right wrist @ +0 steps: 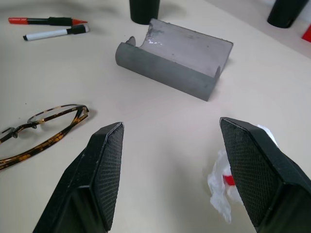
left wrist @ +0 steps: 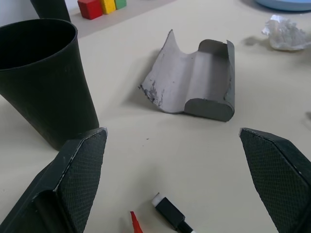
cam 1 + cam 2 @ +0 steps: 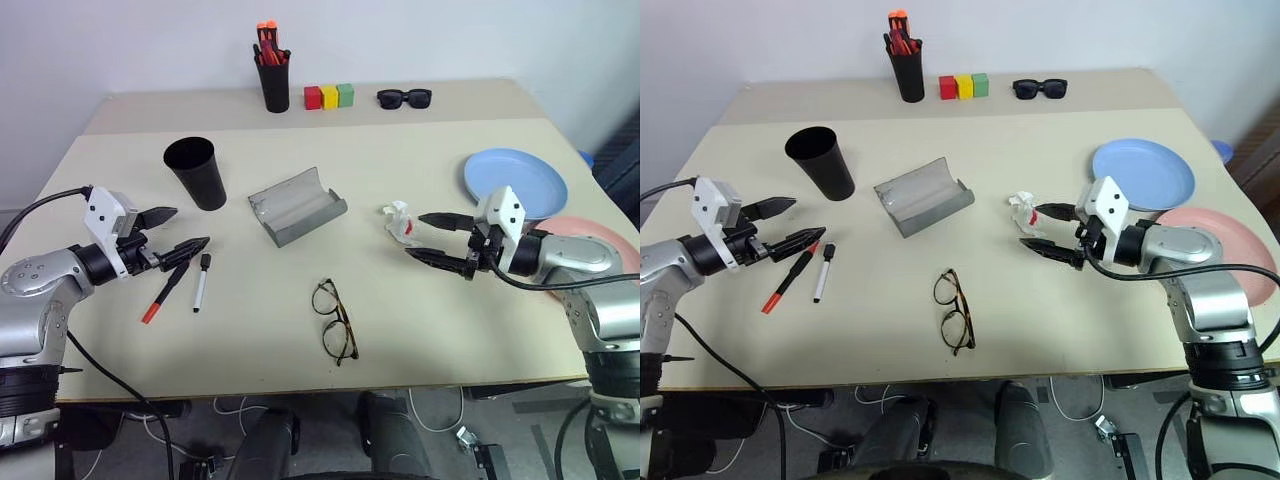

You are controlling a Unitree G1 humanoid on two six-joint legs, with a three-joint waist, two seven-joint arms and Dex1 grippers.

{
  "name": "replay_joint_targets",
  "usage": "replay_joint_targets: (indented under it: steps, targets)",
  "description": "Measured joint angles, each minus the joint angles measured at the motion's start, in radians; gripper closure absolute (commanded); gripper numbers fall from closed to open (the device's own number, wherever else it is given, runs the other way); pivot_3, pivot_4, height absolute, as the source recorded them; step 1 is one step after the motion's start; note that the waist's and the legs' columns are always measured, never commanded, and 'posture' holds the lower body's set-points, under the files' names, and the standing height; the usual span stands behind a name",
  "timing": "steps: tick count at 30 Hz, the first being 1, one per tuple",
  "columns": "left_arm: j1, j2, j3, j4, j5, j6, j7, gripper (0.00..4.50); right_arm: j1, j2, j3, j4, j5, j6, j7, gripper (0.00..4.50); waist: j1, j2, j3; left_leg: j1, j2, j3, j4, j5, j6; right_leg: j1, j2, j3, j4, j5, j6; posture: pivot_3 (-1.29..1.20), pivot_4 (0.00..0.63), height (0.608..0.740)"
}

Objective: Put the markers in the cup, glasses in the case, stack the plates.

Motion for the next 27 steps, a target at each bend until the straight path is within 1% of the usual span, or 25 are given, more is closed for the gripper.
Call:
replay_joint_targets:
  steps: [3,4,7,9,11,13,16,19,20,21,23,27]
  targets:
    - [-0.002,-0.001,0.0,0.003,0.003,-0.02,0.004,0.0,0.0,0.004,-0.01,-0.012,0.025,0.006,-0.004,1.3,0.0,0.0,0.0,0.0,0.0,0.0,0.0,0.0,0.0,0.0,0.0,0.0,0.0,0.0,0.0,0.0,0.15,0.74]
    - [-0.002,-0.004,0.002,0.001,0.005,-0.027,0.014,0.0,-0.002,0.015,-0.018,-0.018,0.047,0.022,-0.011,1.3,0.001,0.0,0.0,0.0,0.0,0.0,0.0,0.0,0.0,0.0,0.0,0.0,0.0,0.0,0.0,0.0,0.15,0.74]
    - [0.003,-0.003,0.005,-0.006,0.0,0.023,0.046,0.0,-0.032,0.062,-0.047,-0.035,0.148,0.096,-0.04,1.3,-0.001,0.0,0.0,0.0,0.0,0.0,0.0,0.0,0.0,0.0,0.0,0.0,0.0,0.0,0.0,0.0,0.15,0.74]
    - [0.007,-0.001,0.011,-0.01,-0.001,0.044,0.06,0.0,-0.067,0.068,-0.06,-0.056,0.212,0.166,-0.053,0.77,0.0,0.0,0.0,0.0,0.001,0.0,0.0,0.0,0.0,0.0,0.0,0.0,0.0,0.0,0.0,0.0,0.15,0.74]
    - [0.016,0.0,0.021,-0.023,-0.001,0.062,0.073,0.0,-0.085,0.068,-0.073,-0.066,0.279,0.23,-0.052,0.06,0.001,0.0,0.0,0.0,0.001,0.0,0.0,0.0,0.0,0.0,0.0,0.0,0.0,0.0,0.0,0.0,0.15,0.74]
    - [0.04,0.003,0.041,-0.04,-0.003,0.077,0.086,0.0,-0.076,0.069,-0.065,-0.088,0.303,0.255,-0.048,0.06,0.002,0.0,0.0,-0.001,0.001,0.0,0.0,0.0,0.0,-0.001,0.0,0.0,-0.001,0.0,0.0,0.0,0.15,0.74]
    - [0.08,0.027,0.079,-0.075,-0.036,0.169,0.103,0.0,-0.055,0.068,-0.022,-0.145,0.285,0.243,-0.035,0.06,0.0,0.0,0.0,-0.001,0.001,0.0,0.0,0.0,0.001,-0.001,0.0,0.0,0.0,0.0,0.0,0.0,0.15,0.74]
    - [0.09,0.067,0.119,-0.103,-0.101,0.326,0.124,0.0,-0.058,0.071,0.024,-0.19,0.262,0.23,-0.04,0.06,-0.001,0.0,0.0,0.0,0.001,0.0,0.0,0.0,0.001,-0.001,0.0,0.0,0.0,0.0,0.0,0.0,0.15,0.74]
    - [0.09,0.077,0.133,-0.117,-0.123,0.394,0.145,0.0,-0.058,0.064,0.048,-0.203,0.216,0.2,-0.042,0.06,-0.001,0.0,0.0,0.0,0.001,0.0,0.0,0.0,0.001,-0.001,0.0,0.0,0.001,0.0,0.0,0.0,0.15,0.74]
    - [0.088,0.083,0.137,-0.129,-0.136,0.447,0.168,0.0,-0.057,0.062,0.066,-0.212,0.186,0.182,-0.046,0.06,-0.001,0.0,0.0,0.0,0.001,0.0,0.0,0.0,0.001,-0.001,0.0,0.0,0.001,0.0,0.0,0.0,0.15,0.74]
    - [0.088,0.083,0.131,-0.151,-0.14,0.52,0.215,0.0,-0.055,0.063,0.083,-0.229,0.172,0.172,-0.051,0.06,0.001,-0.001,0.0,0.0,0.001,0.0,0.0,0.0,0.001,0.0,0.0,0.0,0.0,0.0,0.0,0.0,0.15,0.74]
    - [0.092,0.115,0.075,-0.205,-0.11,0.64,0.297,0.0,-0.05,0.071,0.085,-0.26,0.166,0.143,-0.064,0.06,0.001,-0.002,0.0,0.0,0.001,0.0,0.0,0.0,0.0,-0.001,0.0,0.0,0.0,0.0,0.0,0.0,0.15,0.74]
